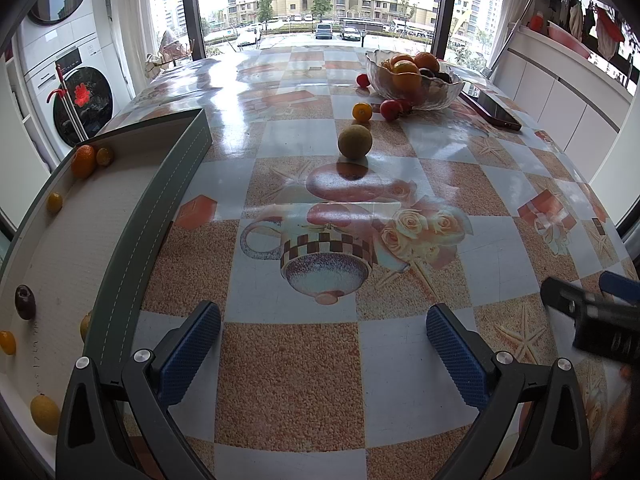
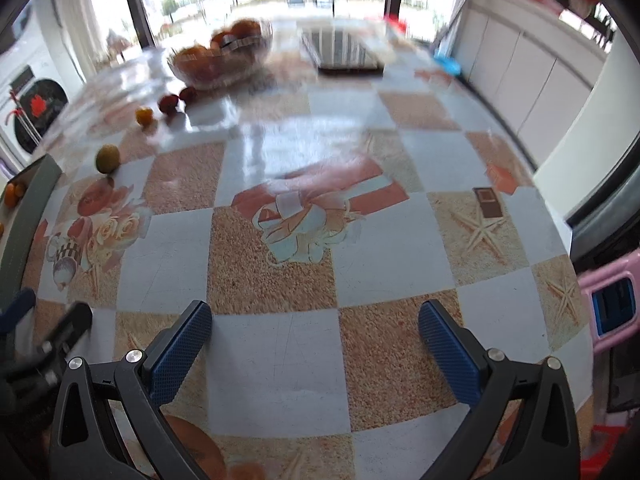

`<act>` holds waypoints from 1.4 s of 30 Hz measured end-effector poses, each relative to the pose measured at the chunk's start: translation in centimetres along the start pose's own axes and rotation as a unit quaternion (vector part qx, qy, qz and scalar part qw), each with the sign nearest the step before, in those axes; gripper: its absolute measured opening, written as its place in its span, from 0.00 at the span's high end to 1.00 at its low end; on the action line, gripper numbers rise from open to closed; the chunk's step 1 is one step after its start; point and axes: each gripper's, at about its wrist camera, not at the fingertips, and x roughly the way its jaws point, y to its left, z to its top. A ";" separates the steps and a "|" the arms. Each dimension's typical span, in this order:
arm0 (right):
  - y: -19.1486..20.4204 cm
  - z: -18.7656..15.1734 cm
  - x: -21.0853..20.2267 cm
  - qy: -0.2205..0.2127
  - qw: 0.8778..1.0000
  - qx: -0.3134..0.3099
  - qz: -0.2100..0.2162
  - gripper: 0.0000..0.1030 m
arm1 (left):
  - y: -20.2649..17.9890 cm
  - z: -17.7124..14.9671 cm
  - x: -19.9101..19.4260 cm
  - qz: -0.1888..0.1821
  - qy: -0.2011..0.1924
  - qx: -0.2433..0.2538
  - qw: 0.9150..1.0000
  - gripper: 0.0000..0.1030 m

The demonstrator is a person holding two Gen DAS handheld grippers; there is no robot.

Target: Organize fruits

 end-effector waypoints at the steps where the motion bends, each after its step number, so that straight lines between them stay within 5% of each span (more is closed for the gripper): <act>1: 0.2 0.5 0.2 0.012 1.000 0.001 0.003 0.00 | 0.0 0.0 0.0 0.000 0.000 0.000 1.000 0.00; 6: 2.6 5.5 1.6 0.038 0.996 0.019 0.076 0.00 | 0.0 0.0 0.0 0.000 0.000 0.000 1.000 0.00; 10: 6.5 8.3 3.0 0.015 0.996 -0.031 0.077 0.02 | 0.0 0.0 0.0 0.000 0.000 0.000 1.000 0.00; 15: 10.7 10.7 4.0 -0.039 0.993 -0.095 0.051 0.24 | 0.0 -0.1 0.0 0.000 0.000 0.000 1.000 0.00; 25: 11.0 14.5 4.7 -0.065 0.993 -0.026 0.094 0.52 | 0.0 0.0 -0.1 0.000 0.000 0.000 1.000 0.00; 27: 11.4 14.6 5.0 -0.066 0.992 -0.022 0.101 0.75 | 0.0 0.0 0.0 0.000 0.000 0.000 1.000 0.00; 28: 11.5 14.5 5.0 -0.064 0.992 -0.021 0.104 0.77 | 0.0 0.0 -0.1 0.000 0.000 0.000 1.000 0.00; 35: 8.7 11.8 3.0 -0.067 0.990 -0.025 0.122 0.77 | 0.0 0.0 -0.1 0.000 0.000 0.000 1.000 0.00; 42: 2.8 5.3 0.4 -0.063 0.991 -0.009 0.120 0.77 | -0.3 0.9 0.5 -0.011 0.015 0.003 1.000 0.00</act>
